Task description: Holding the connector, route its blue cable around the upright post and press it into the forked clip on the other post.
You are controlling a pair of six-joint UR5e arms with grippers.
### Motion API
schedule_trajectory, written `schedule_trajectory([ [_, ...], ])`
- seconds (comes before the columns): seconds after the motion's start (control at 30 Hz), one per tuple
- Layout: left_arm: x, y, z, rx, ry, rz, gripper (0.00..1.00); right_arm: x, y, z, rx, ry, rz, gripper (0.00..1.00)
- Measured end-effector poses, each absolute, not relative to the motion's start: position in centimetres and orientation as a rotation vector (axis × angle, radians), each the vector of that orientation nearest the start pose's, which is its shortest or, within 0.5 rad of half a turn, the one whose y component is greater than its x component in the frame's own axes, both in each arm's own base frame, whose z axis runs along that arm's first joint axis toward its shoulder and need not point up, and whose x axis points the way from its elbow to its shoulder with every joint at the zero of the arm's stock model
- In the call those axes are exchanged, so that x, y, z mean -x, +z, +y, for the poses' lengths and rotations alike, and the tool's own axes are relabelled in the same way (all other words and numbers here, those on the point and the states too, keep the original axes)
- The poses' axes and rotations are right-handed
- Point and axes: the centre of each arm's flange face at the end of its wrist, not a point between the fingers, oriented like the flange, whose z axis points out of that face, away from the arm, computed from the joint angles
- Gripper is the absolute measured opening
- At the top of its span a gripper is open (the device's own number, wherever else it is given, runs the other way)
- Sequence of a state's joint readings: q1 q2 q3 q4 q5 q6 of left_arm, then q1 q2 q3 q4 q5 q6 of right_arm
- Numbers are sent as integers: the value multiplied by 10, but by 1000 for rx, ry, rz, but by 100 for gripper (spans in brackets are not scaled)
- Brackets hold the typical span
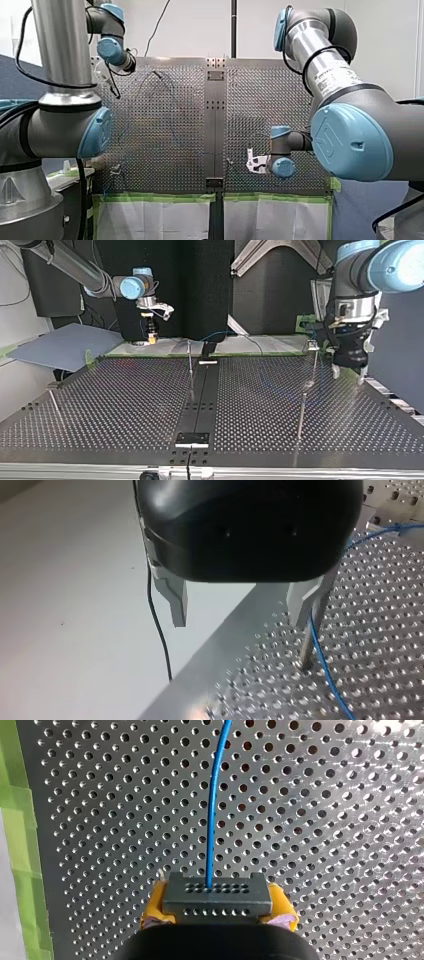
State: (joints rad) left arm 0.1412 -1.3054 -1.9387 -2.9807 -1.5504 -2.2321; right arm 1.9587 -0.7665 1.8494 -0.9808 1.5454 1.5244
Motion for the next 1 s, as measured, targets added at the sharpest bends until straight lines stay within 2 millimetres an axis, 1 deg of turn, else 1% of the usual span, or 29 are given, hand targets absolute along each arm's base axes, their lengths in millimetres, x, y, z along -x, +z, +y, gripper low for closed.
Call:
schedule_trajectory([
  [0.13, -395, 447, -86, 547, -420, 1432, 100, -345, 2, -485, -1608, 1416, -1002, 1],
  [0.37, -393, 470, -100, 437, -426, 1480, 100, -345, 2, -485, -1609, 1415, -1003, 1],
  [0.5, -390, 477, -109, 374, -434, 1516, 100, -345, 1, -484, -1611, 1414, -1003, 1],
  [0.77, -380, 472, -125, 304, -414, 1597, 100, -346, 2, -484, -1610, 1416, -1000, 1],
  [1.0, -374, 455, -133, 291, -359, 1679, 100, -347, 2, -483, -1613, 1416, -999, 1],
])
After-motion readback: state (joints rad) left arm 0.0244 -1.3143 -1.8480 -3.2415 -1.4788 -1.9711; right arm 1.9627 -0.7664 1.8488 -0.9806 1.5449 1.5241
